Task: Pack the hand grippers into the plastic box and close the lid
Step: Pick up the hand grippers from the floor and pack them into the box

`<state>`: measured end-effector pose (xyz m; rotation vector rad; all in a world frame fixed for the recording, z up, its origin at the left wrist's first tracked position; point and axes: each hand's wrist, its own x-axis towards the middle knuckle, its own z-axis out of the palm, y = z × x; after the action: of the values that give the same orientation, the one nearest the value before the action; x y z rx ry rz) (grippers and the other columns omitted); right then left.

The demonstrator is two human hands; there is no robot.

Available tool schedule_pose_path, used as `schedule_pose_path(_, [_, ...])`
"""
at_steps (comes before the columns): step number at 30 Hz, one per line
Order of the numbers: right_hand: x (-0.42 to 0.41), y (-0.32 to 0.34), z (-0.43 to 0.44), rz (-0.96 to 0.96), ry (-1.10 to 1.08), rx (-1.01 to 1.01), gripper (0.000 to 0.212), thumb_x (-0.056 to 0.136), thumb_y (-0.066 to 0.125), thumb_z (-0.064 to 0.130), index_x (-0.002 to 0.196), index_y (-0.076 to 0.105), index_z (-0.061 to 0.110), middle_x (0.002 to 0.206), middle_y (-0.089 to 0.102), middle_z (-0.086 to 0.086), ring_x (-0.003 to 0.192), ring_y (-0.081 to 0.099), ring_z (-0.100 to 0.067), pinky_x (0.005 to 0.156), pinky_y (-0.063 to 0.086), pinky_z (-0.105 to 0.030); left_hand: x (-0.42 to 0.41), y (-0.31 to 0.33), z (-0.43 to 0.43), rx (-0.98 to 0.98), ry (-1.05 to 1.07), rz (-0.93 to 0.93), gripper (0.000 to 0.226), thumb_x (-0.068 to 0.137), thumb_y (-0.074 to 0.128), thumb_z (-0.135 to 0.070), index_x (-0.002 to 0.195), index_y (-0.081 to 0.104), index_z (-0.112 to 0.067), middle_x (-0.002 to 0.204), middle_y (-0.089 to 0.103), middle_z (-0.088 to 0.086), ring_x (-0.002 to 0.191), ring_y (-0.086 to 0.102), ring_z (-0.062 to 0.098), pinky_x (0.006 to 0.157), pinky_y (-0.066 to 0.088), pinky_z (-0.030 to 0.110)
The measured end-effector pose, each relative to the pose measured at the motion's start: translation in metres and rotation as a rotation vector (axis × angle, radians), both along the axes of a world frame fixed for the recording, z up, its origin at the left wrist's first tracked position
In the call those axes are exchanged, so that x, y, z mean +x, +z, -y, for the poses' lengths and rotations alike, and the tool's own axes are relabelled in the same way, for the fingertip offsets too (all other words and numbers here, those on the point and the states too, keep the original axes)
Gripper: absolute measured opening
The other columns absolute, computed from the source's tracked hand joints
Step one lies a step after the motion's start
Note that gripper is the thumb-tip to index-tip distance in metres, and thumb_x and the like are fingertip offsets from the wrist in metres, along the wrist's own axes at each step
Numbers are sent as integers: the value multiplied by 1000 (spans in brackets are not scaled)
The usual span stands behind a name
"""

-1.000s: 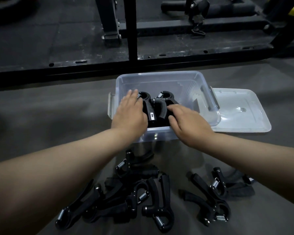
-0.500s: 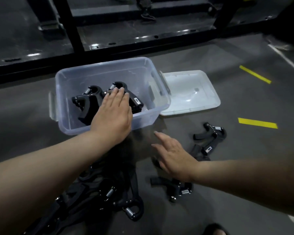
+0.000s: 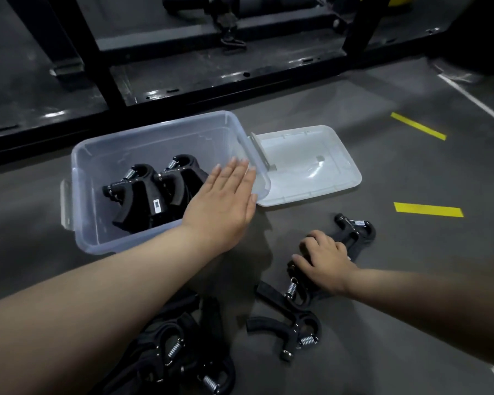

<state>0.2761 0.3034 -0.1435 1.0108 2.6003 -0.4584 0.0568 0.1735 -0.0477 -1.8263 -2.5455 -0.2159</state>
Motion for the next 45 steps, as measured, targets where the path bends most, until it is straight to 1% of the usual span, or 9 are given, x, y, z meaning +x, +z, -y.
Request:
schedule_pose_path(8, [2,-1,-14,-6,-477,70,49,94,47,46,140,39,28,159,9,-9,146,9,-30,112,17,-51,-4,-4,-21,13,-103,63,55,103,13,-42,154,10,-25,162,3,-5,149,-3,13,120,-4,33])
schedule_pose_path(12, [-7,2,-35,5,-683,-6,53,90,52,49,136,42,26,149,22,-11,136,21,-34,108,28,-52,-5,-4,-21,29,-87,125,54,102,15,-43,153,16,-28,162,6,-8,148,-3,11,121,-3,32])
schedule_pose_path(17, [-15,11,-41,-22,-1179,-39,104,61,75,66,136,31,8,135,33,-16,124,37,-37,106,36,-46,-6,-4,-22,34,-54,199,54,101,16,-43,153,14,-29,161,2,-13,148,-5,8,120,-4,32])
schedule_pose_path(22, [-30,17,-46,-514,-1543,-372,78,46,79,1,114,47,21,110,64,-1,82,67,-27,52,54,-45,-9,-7,-25,-10,4,236,58,101,9,-46,154,0,-25,161,-9,-11,146,-13,4,121,-3,34])
schedule_pose_path(26, [-22,27,-46,-468,-1529,-365,72,43,80,-7,108,53,9,97,64,-11,52,55,-17,28,43,-34,-10,-8,-24,-13,0,220,60,100,8,-47,154,-1,-23,161,-9,-9,146,-12,5,121,-3,33])
schedule_pose_path(29, [-17,29,-44,-422,-1502,-287,87,29,71,5,110,40,5,97,59,-12,65,62,-23,45,53,-50,-10,-8,-24,-21,-10,215,60,100,7,-47,154,-1,-22,161,-9,-8,146,-12,5,121,-3,34])
schedule_pose_path(35, [-24,55,-42,-633,-1264,-548,51,52,61,11,101,50,0,66,62,-18,38,44,-20,42,38,-24,-11,-9,-24,-15,-23,183,59,101,8,-44,154,0,-19,162,-7,-4,147,-10,8,121,-3,34])
schedule_pose_path(40, [-57,91,-47,-859,-1156,-869,17,65,57,26,66,42,18,56,38,1,39,34,-15,43,28,-22,-11,-8,-23,-6,-26,186,60,101,9,-44,155,3,-18,162,-3,-2,148,-6,10,121,1,36])
schedule_pose_path(45, [-98,141,-33,-1061,-875,-913,22,65,57,29,82,52,15,73,51,-7,68,54,-20,62,41,-32,-15,1,-20,126,0,373,53,102,24,-33,152,25,-14,159,21,0,147,14,11,121,6,29])
